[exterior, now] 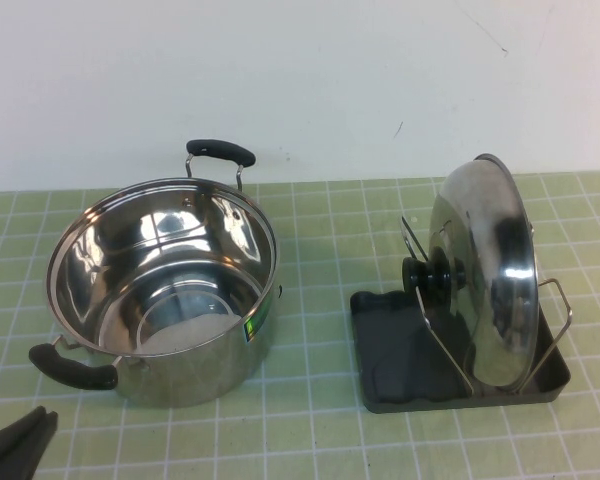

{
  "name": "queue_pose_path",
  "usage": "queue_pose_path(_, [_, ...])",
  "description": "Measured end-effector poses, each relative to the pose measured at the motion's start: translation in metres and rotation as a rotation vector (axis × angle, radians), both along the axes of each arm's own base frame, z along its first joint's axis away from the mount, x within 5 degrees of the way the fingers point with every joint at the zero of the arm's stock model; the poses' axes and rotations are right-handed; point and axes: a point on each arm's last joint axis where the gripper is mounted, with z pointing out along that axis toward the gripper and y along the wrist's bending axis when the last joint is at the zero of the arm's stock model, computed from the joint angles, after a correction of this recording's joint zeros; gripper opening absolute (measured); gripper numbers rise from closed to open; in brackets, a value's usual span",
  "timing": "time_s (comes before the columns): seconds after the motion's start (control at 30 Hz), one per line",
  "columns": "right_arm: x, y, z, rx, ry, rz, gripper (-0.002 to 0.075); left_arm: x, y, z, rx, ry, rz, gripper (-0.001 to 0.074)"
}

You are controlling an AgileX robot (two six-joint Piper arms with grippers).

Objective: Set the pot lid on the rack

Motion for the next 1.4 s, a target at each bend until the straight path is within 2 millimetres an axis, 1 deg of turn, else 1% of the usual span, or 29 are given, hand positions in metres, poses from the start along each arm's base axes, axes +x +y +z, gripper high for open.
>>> queue_pose_path(0.3, [0.000, 0.000, 0.000, 0.001, 0.000, 0.000, 0.0041, -0.002, -0.005, -0.001, -0.005, 0.015, -0.065, -0.0001])
queue_pose_path(0.37, [0.002, -0.001, -0.003, 0.007, -0.001, -0.023, 0.0041, -0.002, -0.005, -0.001, -0.005, 0.015, -0.065, -0.0001])
queue_pose_path(0.43, [0.008, -0.005, -0.010, 0.026, -0.013, -0.084, 0.0041, -0.003, -0.006, -0.001, -0.004, 0.016, -0.069, -0.0001])
queue_pose_path(0.5, [0.011, -0.011, -0.024, -0.004, -0.037, -0.152, 0.0041, -0.003, -0.006, -0.002, -0.002, 0.018, -0.074, -0.0001])
queue_pose_path(0.6, [0.014, -0.023, -0.055, -0.080, -0.081, -0.295, 0.0041, -0.003, -0.006, -0.002, -0.002, 0.018, -0.075, -0.0002])
queue_pose_path(0.67, [0.015, -0.030, -0.079, -0.083, -0.062, -0.387, 0.0041, -0.003, -0.006, -0.002, -0.002, 0.018, -0.075, -0.0002])
queue_pose_path(0.77, [0.011, -0.040, -0.113, -0.084, -0.018, -0.509, 0.0041, -0.003, -0.006, -0.002, -0.003, 0.018, -0.078, -0.0002])
queue_pose_path(0.9, [0.006, -0.050, -0.146, -0.107, 0.018, -0.659, 0.0041, -0.003, -0.006, -0.002, -0.003, 0.018, -0.077, -0.0002])
queue_pose_path(0.93, [0.005, -0.052, -0.151, -0.099, 0.028, -0.687, 0.0038, -0.003, -0.006, -0.002, -0.003, 0.018, -0.077, -0.0002])
queue_pose_path(1.0, [0.003, -0.054, -0.154, -0.081, 0.032, -0.721, 0.0023, -0.003, -0.006, -0.002, -0.003, 0.018, -0.077, -0.0002])
queue_pose_path(1.2, [0.000, -0.055, -0.163, -0.040, 0.141, -0.744, 0.0001, -0.003, -0.006, -0.002, -0.003, 0.018, -0.077, -0.0002])
queue_pose_path(1.4, [-0.001, -0.051, -0.169, -0.015, 0.208, -0.673, -0.0001, -0.003, -0.006, -0.002, -0.006, 0.020, -0.076, -0.0002])
